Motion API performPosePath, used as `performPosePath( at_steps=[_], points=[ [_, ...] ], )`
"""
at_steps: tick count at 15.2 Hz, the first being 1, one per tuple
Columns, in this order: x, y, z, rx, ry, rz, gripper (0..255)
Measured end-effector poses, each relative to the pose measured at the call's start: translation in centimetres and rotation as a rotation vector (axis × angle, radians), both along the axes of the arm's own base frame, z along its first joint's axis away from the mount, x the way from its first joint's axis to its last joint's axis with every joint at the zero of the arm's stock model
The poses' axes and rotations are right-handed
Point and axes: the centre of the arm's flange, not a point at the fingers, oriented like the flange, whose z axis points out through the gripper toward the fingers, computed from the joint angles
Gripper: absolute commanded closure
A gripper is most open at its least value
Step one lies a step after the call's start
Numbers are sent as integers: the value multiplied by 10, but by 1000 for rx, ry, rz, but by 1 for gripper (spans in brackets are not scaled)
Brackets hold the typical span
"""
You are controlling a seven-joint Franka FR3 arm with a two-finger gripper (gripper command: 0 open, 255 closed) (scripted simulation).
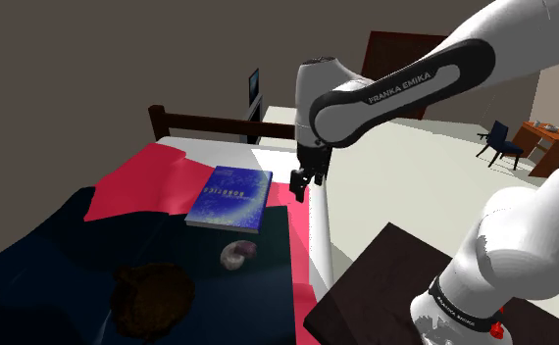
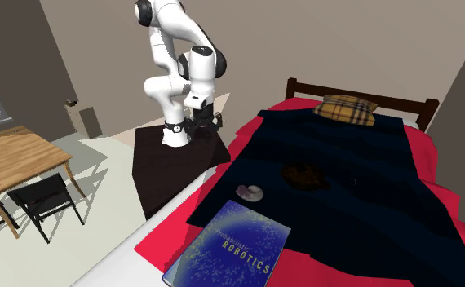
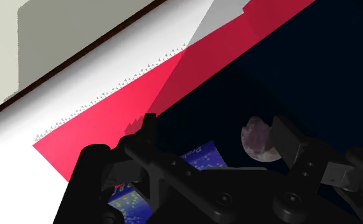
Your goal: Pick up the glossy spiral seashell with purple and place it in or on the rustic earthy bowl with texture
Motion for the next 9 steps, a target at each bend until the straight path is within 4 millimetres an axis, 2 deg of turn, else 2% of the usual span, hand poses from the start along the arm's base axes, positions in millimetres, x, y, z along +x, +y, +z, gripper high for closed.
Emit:
performPosePath(
  at_steps=[6, 9],
  points=[
    [44, 36, -55, 17, -20, 29, 0],
    [65, 48, -81, 25, -29, 43, 0]
  ],
)
